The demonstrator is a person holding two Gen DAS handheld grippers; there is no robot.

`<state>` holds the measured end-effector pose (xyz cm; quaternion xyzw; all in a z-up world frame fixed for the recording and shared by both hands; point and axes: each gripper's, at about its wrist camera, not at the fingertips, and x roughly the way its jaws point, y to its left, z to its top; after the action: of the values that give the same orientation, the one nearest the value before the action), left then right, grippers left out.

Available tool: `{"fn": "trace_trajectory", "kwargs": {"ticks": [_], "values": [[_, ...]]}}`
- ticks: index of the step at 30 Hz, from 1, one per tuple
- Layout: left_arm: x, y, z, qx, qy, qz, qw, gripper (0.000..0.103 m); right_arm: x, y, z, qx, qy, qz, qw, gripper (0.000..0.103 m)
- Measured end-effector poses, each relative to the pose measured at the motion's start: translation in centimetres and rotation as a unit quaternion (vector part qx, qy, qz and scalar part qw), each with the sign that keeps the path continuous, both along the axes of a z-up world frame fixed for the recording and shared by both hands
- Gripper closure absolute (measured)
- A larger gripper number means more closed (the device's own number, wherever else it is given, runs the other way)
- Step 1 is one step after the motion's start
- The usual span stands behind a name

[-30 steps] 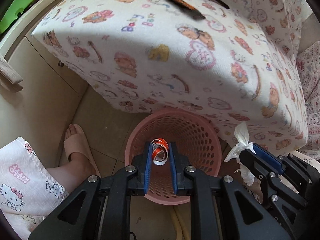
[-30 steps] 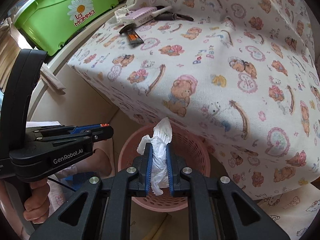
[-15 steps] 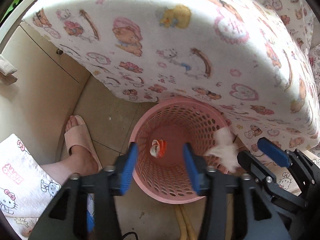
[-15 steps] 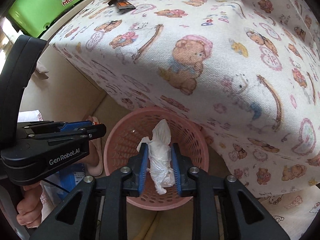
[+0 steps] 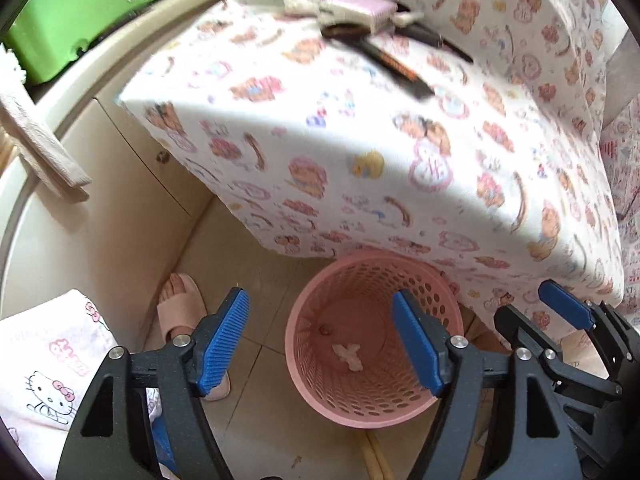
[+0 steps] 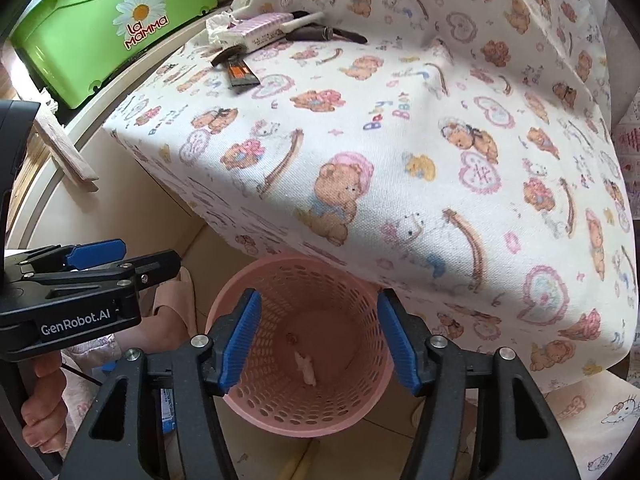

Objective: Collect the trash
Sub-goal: 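Move both tools back to the bed toward the black wrapper and hair tie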

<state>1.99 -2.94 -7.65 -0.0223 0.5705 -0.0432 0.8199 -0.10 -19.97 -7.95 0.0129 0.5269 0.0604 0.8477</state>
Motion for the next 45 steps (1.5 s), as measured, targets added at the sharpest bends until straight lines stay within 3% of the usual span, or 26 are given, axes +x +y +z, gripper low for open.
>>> {"fn": "trace_trajectory", "kwargs": {"ticks": [3, 8, 14, 19, 26, 32, 37, 39, 41, 45], "values": [[-0.1, 0.9, 1.3, -0.013, -0.02, 0.012, 0.9996, 0.027, -0.5, 0.1, 1.2, -0.005, -0.026, -0.001, 1.0, 0.039], [0.3, 2.2, 3.4, 0.004, -0.06, 0.03, 0.9978, 0.027, -1.2, 0.4, 3.4, -0.02, -0.077, -0.002, 0.997, 0.036], [2.3, 3.5, 7.8, -0.007, -0.097, 0.024, 0.9949, 0.026, -1.3, 0.2, 6.2, -0.011, -0.13, -0.001, 0.992, 0.034], [5.5, 3.6, 12.0, 0.004, -0.131, 0.023, 0.991, 0.023, 1.2, 0.5, 8.9, -0.045, -0.161, 0.009, 0.986, 0.032], [10.7, 3.8, 16.0, -0.003, -0.167, 0.038, 0.9852, 0.017, 6.3, 0.2, 12.8, -0.023, -0.187, 0.01, 0.982, 0.027], [13.2, 4.7, 13.9, -0.011, -0.158, 0.05, 0.9861, 0.016, 9.1, 0.8, 12.4, -0.017, -0.196, 0.007, 0.98, 0.02], [15.6, 5.5, 9.6, -0.023, -0.058, 0.056, 0.9965, 0.016, 10.7, 1.1, 8.4, -0.005, -0.154, -0.002, 0.988, 0.019], [16.4, 5.9, 8.5, -0.059, -0.023, 0.053, 0.9966, 0.016, 11.5, 1.6, 7.1, 0.003, -0.131, 0.005, 0.991, 0.019], [16.6, 6.3, 8.3, -0.072, -0.017, 0.065, 0.9951, 0.016, 12.0, 2.4, 6.3, 0.003, -0.119, 0.023, 0.993, 0.019], [17.1, 6.6, 8.6, -0.051, -0.028, 0.076, 0.9954, 0.016, 12.7, 4.4, 5.1, -0.023, -0.115, 0.055, 0.992, 0.019]]}}
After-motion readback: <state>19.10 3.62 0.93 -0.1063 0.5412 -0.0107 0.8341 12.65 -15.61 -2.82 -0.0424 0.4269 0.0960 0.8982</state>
